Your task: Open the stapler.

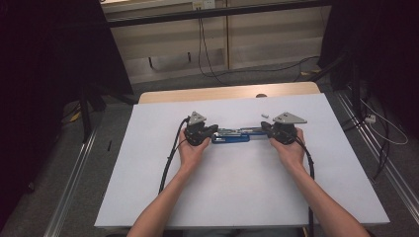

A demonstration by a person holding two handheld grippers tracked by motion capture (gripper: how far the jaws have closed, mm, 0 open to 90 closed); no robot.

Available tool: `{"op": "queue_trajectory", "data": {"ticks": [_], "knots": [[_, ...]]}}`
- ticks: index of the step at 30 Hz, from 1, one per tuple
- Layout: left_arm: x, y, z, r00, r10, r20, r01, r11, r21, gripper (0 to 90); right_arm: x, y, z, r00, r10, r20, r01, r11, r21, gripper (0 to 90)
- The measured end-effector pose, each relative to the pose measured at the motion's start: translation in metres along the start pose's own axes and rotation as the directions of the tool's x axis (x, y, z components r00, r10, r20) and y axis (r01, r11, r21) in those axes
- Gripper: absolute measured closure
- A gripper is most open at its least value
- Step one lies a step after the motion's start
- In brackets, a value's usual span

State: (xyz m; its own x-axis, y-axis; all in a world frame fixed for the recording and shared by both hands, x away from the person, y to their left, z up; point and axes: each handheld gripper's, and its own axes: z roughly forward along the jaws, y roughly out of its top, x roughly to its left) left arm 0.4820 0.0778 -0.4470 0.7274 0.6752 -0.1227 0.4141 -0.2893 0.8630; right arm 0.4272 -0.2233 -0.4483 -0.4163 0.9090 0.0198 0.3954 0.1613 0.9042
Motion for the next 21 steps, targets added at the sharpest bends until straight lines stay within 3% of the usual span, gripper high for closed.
{"op": "queue_trajectory", "data": {"ticks": [10, 16, 21], "knots": [[-0.003, 0.002, -0.002, 0.9993, 0.035, -0.014, -0.036, 0.9993, -0.012, 84.3, -0.001, 0.001, -0.003, 0.9998, 0.019, -0.003, -0.019, 1.000, -0.022, 86.2], [-0.003, 0.005, -0.007, 0.9994, 0.032, -0.011, -0.033, 0.9990, -0.031, 81.7, -0.001, 0.001, -0.005, 0.9996, 0.026, -0.014, -0.026, 0.999, -0.023, 84.1], [-0.001, 0.007, -0.012, 0.9995, 0.030, -0.006, -0.030, 0.9987, -0.040, 74.1, -0.001, 0.001, -0.006, 0.9995, 0.025, -0.021, -0.026, 0.999, -0.023, 81.3]]}}
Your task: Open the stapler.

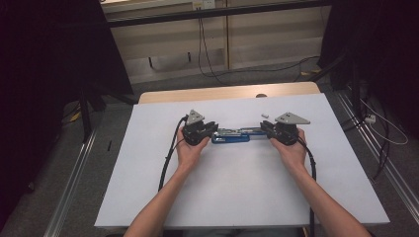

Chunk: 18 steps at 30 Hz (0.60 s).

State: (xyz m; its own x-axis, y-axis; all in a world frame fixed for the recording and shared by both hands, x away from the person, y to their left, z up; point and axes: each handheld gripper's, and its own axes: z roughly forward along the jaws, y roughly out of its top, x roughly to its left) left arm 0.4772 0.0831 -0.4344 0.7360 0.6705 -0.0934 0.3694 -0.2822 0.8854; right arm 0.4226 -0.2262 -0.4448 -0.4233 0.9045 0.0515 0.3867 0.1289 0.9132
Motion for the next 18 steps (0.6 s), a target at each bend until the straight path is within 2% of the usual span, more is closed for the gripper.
{"op": "queue_trajectory", "data": {"ticks": [2, 3, 4, 5, 6, 7, 8, 9, 10, 11, 12, 13, 14, 16, 17, 18], "knots": [[-0.002, 0.001, -0.003, 0.9998, 0.022, -0.001, -0.022, 0.9997, 0.012, 69.2, 0.000, 0.000, -0.001, 1.0000, 0.006, 0.001, -0.006, 1.000, -0.003, 76.9], [-0.002, 0.001, -0.003, 0.9998, 0.022, -0.001, -0.022, 0.9997, 0.012, 67.8, 0.000, 0.000, -0.001, 1.0000, 0.006, 0.001, -0.006, 1.000, -0.003, 76.9], [-0.004, 0.000, -0.004, 0.9989, 0.046, -0.013, -0.045, 0.9988, 0.019, 67.8, 0.000, 0.000, -0.002, 0.9999, 0.010, 0.000, -0.010, 1.000, -0.002, 74.5], [-0.005, -0.001, -0.005, 0.9987, 0.050, -0.010, -0.050, 0.9987, 0.015, 66.8, 0.000, 0.001, -0.003, 0.9999, 0.015, -0.002, -0.015, 1.000, -0.004, 71.2], [-0.006, -0.003, -0.006, 0.9997, 0.026, -0.004, -0.026, 0.9996, 0.007, 62.1, -0.001, 0.001, -0.004, 0.9997, 0.023, -0.001, -0.023, 1.000, -0.002, 67.1], [-0.006, -0.003, -0.006, 0.9997, 0.026, -0.004, -0.026, 0.9996, 0.007, 59.0, -0.001, 0.001, -0.004, 0.9997, 0.023, -0.001, -0.023, 1.000, -0.002, 67.1], [-0.006, -0.004, -0.008, 0.9997, 0.020, -0.017, -0.019, 0.9997, 0.015, 54.7, -0.001, 0.001, -0.006, 0.9996, 0.028, -0.006, -0.029, 1.000, -0.006, 60.5], [-0.006, -0.004, -0.008, 0.9997, 0.020, -0.017, -0.019, 0.9997, 0.015, 49.5, -0.001, 0.001, -0.006, 0.9996, 0.028, -0.006, -0.029, 1.000, -0.006, 60.5], [-0.006, -0.005, -0.009, 0.9996, 0.016, -0.022, -0.016, 0.9998, 0.013, 45.8, -0.001, 0.001, -0.007, 0.9993, 0.036, -0.011, -0.036, 0.999, -0.010, 52.6], [-0.005, -0.005, -0.010, 0.9995, 0.015, -0.028, -0.014, 0.9998, 0.014, 45.8, -0.001, 0.001, -0.007, 0.9993, 0.036, -0.011, -0.036, 0.999, -0.010, 52.6], [-0.005, -0.005, -0.012, 0.9994, 0.011, -0.033, -0.011, 0.9999, 0.007, 40.3, 0.000, 0.002, -0.008, 0.9993, 0.035, -0.014, -0.035, 0.999, -0.012, 44.9], [-0.004, -0.005, -0.014, 0.9991, 0.006, -0.041, -0.006, 1.0000, 0.003, 40.3, 0.000, 0.002, -0.008, 0.9993, 0.035, -0.014, -0.035, 0.999, -0.012, 44.9], [-0.004, -0.005, -0.017, 0.9987, -0.004, -0.051, 0.003, 0.9999, -0.011, 35.1, 0.000, 0.002, -0.008, 0.9992, 0.038, -0.014, -0.038, 0.999, -0.011, 39.6], [-0.002, -0.005, -0.022, 0.9981, 0.002, -0.062, -0.004, 0.9997, -0.022, 27.2, 0.001, 0.002, -0.008, 0.9986, 0.052, -0.009, -0.052, 0.999, -0.009, 26.0], [-0.001, -0.005, -0.025, 0.9978, 0.007, -0.066, -0.008, 0.9997, -0.022, 24.7, 0.000, 0.002, -0.008, 0.9980, 0.062, -0.008, -0.062, 0.998, -0.004, 20.3], [0.001, -0.006, -0.030, 0.9972, 0.007, -0.074, -0.008, 0.9999, -0.015, 18.4, 0.000, 0.001, -0.008, 0.9976, 0.069, 0.003, -0.069, 0.998, -0.002, 14.3]]}}
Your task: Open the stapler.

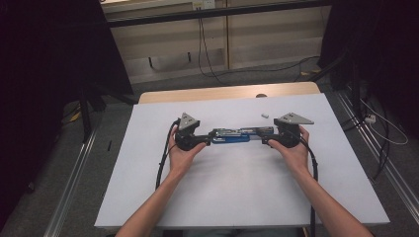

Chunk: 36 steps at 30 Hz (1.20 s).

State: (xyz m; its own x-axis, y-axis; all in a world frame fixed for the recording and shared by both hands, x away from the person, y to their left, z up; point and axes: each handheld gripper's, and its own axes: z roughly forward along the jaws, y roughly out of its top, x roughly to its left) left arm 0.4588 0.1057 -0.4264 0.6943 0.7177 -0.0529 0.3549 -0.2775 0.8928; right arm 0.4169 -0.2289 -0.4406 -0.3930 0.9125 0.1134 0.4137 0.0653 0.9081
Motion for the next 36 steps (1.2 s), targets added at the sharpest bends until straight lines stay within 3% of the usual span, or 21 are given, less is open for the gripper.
{"op": "queue_trajectory", "data": {"ticks": [4, 7, 10, 13, 19, 24, 32, 36], "knots": [[0.005, -0.004, -0.009, 0.9997, -0.005, -0.025, 0.006, 0.9999, 0.015, 6.0, -0.001, 0.000, -0.001, 0.9999, 0.007, 0.015, -0.006, 1.000, -0.011, 8.9], [0.005, -0.007, -0.014, 0.9996, 0.012, -0.024, -0.011, 0.9999, 0.008, 5.7, -0.001, 0.000, -0.003, 0.9996, 0.001, 0.027, -0.001, 1.000, -0.005, 6.2], [0.005, -0.008, -0.023, 0.9995, -0.003, -0.031, 0.003, 1.0000, -0.001, 5.6, -0.001, -0.001, -0.008, 0.9997, -0.006, 0.025, 0.006, 1.000, -0.011, 6.0], [0.006, -0.012, -0.034, 0.9998, -0.019, 0.000, 0.019, 0.9997, -0.017, 5.0, -0.002, -0.001, -0.010, 0.9996, -0.003, 0.029, 0.004, 1.000, -0.017, 6.3], [0.014, -0.017, -0.056, 0.9995, -0.032, -0.001, 0.032, 0.9990, -0.030, 4.8, -0.004, -0.006, -0.017, 0.9994, -0.009, 0.034, 0.010, 1.000, -0.014, 6.6], [0.018, -0.024, -0.077, 0.9994, -0.027, -0.020, 0.026, 0.9976, -0.064, 4.5, -0.006, -0.005, -0.018, 0.9991, -0.008, 0.041, 0.009, 0.999, -0.033, 7.6], [0.015, -0.036, -0.105, 0.9966, -0.030, -0.077, 0.026, 0.9982, -0.053, 4.6, -0.002, -0.007, -0.021, 0.9994, -0.030, 0.017, 0.030, 0.999, -0.019, 7.7], [0.015, -0.047, -0.128, 0.9953, -0.024, -0.094, 0.018, 0.9980, -0.061, 4.8, -0.002, -0.006, -0.024, 0.9994, -0.031, 0.017, 0.032, 0.999, -0.031, 8.2]]}}
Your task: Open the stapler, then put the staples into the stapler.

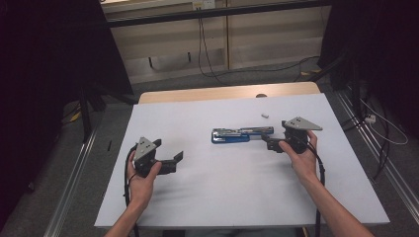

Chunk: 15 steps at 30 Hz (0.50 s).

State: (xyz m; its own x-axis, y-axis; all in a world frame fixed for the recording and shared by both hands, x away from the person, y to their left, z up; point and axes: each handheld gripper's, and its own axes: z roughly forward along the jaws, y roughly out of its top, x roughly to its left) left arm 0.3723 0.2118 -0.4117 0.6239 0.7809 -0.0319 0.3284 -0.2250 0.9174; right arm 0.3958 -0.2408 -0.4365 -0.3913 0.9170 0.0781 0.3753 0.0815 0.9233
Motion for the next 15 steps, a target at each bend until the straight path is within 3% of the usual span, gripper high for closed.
{"op": "queue_trajectory", "data": {"ticks": [7, 8, 12, 15], "knots": [[0.004, -0.012, -0.020, 0.9993, -0.020, -0.033, 0.020, 0.9998, -0.002, 4.8, -0.001, 0.000, 0.001, 0.9999, -0.003, 0.013, 0.002, 1.000, 0.004, 8.6], [0.003, -0.017, -0.027, 0.9987, -0.042, -0.027, 0.043, 0.9990, 0.011, 4.8, 0.000, 0.000, 0.001, 0.9999, -0.006, 0.010, 0.006, 1.000, 0.004, 8.9], [-0.003, -0.024, -0.035, 0.9991, -0.027, -0.034, 0.028, 0.9987, 0.041, 5.1, 0.000, 0.001, 0.001, 0.9996, -0.027, -0.007, 0.027, 0.999, 0.018, 11.9], [-0.008, -0.024, -0.044, 0.9993, -0.015, -0.034, 0.015, 0.9997, 0.016, 4.9, 0.000, 0.002, 0.002, 0.9996, -0.025, -0.016, 0.026, 0.999, 0.029, 11.9]]}}
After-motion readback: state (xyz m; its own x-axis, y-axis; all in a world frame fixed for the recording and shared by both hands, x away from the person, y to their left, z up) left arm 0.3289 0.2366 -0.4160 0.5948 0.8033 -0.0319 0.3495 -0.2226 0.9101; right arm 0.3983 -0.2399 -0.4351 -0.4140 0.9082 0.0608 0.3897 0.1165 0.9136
